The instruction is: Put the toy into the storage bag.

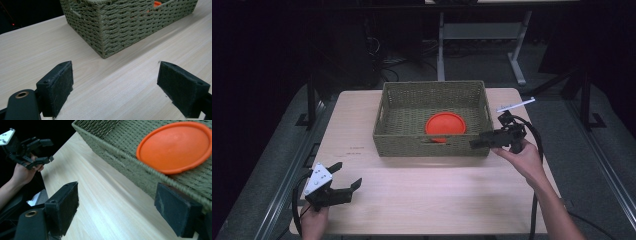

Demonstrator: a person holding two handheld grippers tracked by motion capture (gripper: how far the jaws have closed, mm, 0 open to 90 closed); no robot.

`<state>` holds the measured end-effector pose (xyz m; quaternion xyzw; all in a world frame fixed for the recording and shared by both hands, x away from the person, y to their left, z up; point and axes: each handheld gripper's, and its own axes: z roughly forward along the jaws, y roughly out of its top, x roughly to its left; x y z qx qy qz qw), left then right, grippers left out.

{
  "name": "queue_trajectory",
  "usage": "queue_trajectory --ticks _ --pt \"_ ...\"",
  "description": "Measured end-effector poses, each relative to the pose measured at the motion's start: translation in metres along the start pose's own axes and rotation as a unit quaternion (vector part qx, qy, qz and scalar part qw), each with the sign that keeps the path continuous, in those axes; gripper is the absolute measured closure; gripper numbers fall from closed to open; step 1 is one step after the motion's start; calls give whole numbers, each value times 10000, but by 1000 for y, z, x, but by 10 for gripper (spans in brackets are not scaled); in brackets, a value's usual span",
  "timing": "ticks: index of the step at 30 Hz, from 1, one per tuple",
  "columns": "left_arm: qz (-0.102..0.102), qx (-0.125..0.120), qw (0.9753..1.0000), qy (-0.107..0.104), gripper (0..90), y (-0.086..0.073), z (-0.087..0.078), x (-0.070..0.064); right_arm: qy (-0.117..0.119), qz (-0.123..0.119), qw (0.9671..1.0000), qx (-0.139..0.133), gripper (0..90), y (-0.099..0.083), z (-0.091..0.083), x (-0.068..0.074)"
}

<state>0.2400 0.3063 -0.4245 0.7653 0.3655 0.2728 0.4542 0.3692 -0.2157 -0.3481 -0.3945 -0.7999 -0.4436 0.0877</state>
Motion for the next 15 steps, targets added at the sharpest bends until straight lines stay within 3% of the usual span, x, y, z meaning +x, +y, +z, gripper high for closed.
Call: queue_trajectory --ticks 10,15 --pt "1 20 10000 -8 128 0 0 0 114 5 9999 -84 182 -21 -3 -4" --pt "8 22 10000 -16 128 0 -1 0 63 43 10000 -63 184 -32 -3 -7"
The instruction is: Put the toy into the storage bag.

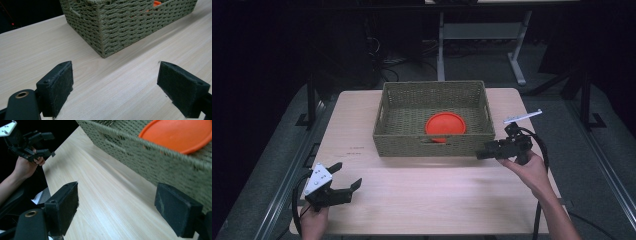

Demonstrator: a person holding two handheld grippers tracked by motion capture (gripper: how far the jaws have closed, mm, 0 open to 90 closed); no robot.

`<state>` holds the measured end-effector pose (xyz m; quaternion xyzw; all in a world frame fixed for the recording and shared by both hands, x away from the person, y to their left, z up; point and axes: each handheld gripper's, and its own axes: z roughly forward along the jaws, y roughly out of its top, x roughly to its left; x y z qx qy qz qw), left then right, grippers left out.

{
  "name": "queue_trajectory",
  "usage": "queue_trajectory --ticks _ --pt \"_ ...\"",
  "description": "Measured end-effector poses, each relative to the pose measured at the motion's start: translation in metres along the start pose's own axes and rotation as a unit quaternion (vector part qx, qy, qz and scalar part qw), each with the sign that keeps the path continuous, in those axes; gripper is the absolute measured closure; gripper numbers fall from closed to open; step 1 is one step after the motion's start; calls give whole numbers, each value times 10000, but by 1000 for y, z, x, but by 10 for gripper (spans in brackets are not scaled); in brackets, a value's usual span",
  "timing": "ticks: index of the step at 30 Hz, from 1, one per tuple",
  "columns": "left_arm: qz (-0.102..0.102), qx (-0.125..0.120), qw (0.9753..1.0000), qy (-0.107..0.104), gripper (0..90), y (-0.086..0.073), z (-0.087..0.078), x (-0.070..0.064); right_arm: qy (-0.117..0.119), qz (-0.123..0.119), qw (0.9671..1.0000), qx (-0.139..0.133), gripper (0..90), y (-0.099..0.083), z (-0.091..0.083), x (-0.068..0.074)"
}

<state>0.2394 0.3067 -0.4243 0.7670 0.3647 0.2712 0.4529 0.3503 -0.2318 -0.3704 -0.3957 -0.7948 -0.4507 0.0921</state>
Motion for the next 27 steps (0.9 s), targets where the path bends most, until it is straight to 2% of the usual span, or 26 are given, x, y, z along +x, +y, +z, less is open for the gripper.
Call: queue_trajectory --ticks 12,18,22,27 --pt "-29 4 10000 0 128 0 -1 1 -118 134 9998 -68 185 -29 -7 -10" --pt "-20 16 10000 -2 129 0 0 0 -204 280 9993 -110 186 -49 -15 -18" --pt "-28 3 10000 -6 129 0 0 0 -235 464 9984 -199 189 -67 -22 -24" --pt "-35 5 10000 -16 128 0 0 -1 -310 540 9978 -235 190 -82 -25 -27"
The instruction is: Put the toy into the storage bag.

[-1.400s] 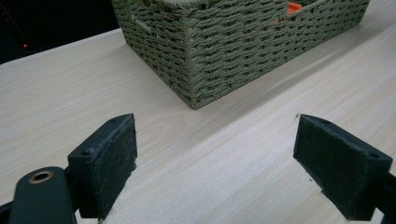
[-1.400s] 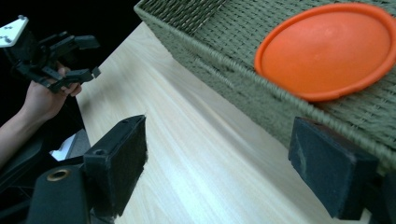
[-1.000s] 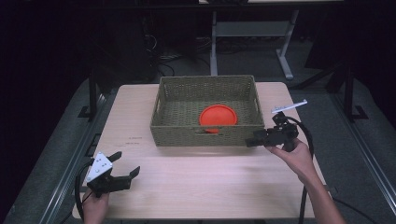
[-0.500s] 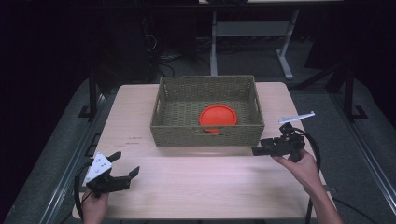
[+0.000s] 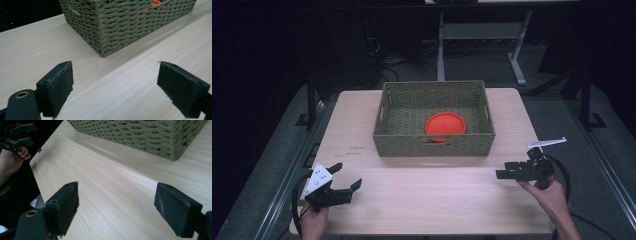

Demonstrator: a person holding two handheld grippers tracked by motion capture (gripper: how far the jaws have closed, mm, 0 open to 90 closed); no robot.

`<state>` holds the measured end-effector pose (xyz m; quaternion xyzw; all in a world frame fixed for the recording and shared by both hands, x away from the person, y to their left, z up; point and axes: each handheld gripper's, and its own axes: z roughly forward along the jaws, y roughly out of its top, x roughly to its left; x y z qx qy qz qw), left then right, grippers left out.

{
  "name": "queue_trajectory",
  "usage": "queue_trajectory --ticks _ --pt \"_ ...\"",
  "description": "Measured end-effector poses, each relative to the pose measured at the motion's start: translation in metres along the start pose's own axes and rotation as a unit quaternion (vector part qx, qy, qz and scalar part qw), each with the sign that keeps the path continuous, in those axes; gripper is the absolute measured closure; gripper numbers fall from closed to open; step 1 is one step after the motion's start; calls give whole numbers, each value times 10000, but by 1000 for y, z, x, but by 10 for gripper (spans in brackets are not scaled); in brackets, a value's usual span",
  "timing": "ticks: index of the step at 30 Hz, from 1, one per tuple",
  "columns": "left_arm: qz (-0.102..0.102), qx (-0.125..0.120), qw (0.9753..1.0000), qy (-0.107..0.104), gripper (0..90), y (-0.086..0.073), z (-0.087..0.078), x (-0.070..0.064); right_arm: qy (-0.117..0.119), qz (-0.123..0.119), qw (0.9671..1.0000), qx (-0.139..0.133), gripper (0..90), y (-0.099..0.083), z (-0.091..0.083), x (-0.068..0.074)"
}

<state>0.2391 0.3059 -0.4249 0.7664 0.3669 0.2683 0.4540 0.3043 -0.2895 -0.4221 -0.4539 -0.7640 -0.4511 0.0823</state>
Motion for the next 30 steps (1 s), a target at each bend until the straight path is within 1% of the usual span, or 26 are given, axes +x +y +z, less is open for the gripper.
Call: queue_trajectory --ticks 1,4,8,11,13,14,17,21,23,30 --pt "0 0 10000 0 128 0 0 0 0 0 10000 0 190 0 0 0" --pt "22 -7 10000 -1 129 0 0 0 -64 15 10000 -5 190 -10 -1 -2" --pt "36 5 10000 4 129 0 0 0 -51 38 10000 -63 192 -16 -2 -4" --pt "21 0 10000 -12 129 0 0 0 -138 63 9998 -105 192 -24 -4 -5" --pt "25 5 10000 -7 129 -1 0 0 -140 60 9998 -118 192 -26 -5 -6" --pt "24 12 10000 -8 128 0 0 0 -179 108 9997 -130 192 -30 -6 -7" --pt "19 17 10000 -14 129 -1 0 0 -196 176 9995 -187 192 -37 -6 -10" --pt "17 8 10000 -11 129 -1 0 0 -216 230 9991 -283 192 -45 -7 -12" --pt "24 21 10000 -22 128 -1 0 0 -202 258 9990 -314 193 -47 -7 -12" --pt "26 27 10000 -27 128 -1 0 0 -322 265 9984 -392 192 -54 -9 -13"
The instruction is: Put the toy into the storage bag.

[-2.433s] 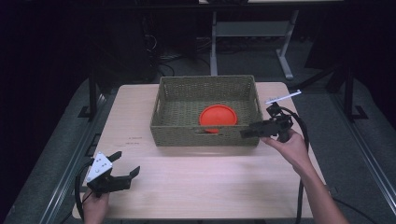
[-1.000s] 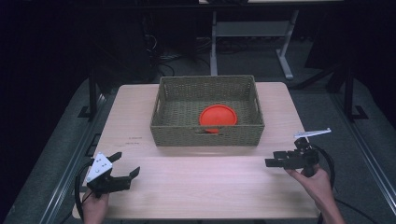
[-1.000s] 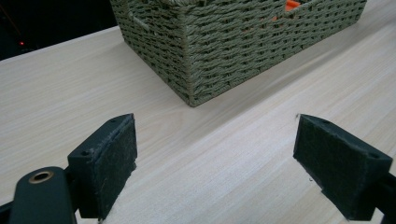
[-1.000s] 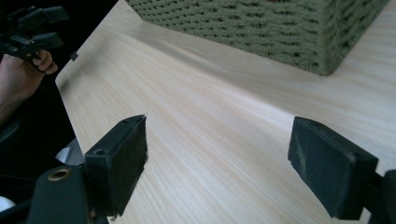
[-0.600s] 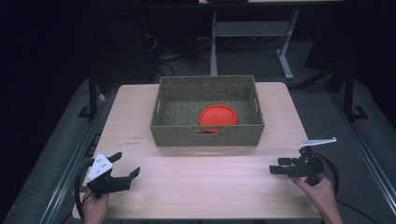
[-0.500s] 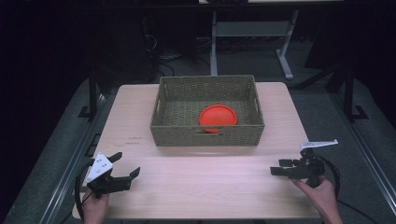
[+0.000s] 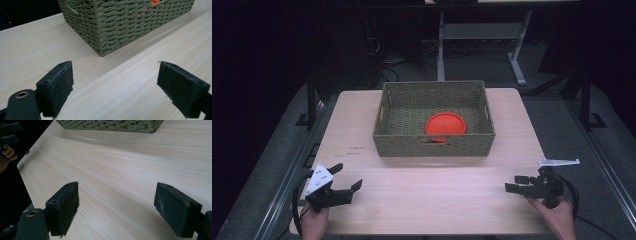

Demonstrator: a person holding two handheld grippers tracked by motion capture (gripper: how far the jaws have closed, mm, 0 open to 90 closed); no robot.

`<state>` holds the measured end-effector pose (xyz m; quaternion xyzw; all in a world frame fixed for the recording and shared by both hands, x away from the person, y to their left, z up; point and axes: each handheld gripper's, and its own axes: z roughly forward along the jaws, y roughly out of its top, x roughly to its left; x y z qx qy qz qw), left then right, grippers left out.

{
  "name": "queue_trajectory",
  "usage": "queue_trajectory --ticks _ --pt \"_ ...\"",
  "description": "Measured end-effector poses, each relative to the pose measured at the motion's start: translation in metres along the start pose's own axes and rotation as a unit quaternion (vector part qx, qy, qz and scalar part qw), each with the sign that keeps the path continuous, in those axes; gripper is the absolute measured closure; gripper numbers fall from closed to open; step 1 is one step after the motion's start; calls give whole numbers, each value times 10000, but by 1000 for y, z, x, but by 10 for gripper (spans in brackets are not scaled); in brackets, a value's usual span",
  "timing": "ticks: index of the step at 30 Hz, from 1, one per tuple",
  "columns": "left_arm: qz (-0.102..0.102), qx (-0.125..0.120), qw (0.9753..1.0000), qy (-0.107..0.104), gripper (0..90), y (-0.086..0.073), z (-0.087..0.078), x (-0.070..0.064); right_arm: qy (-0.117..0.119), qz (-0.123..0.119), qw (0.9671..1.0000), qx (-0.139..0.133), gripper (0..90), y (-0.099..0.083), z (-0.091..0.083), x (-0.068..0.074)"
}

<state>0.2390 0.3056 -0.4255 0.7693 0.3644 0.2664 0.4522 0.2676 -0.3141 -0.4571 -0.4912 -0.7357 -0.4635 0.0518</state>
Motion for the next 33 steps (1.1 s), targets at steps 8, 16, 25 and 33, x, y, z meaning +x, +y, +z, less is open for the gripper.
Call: queue_trajectory --ticks 8,16,25,33 --pt "-21 -12 10000 -4 129 0 -1 0 -125 -115 9998 -72 195 -6 5 4" --pt "-10 -8 10000 -4 129 0 -1 1 -205 -196 9988 -387 198 -12 6 12" --pt "-26 -32 10000 9 129 0 -3 0 -239 -292 9969 -688 198 -20 5 17" --pt "-58 -19 10000 62 128 0 -3 2 -249 -373 9962 -753 197 -23 4 16"
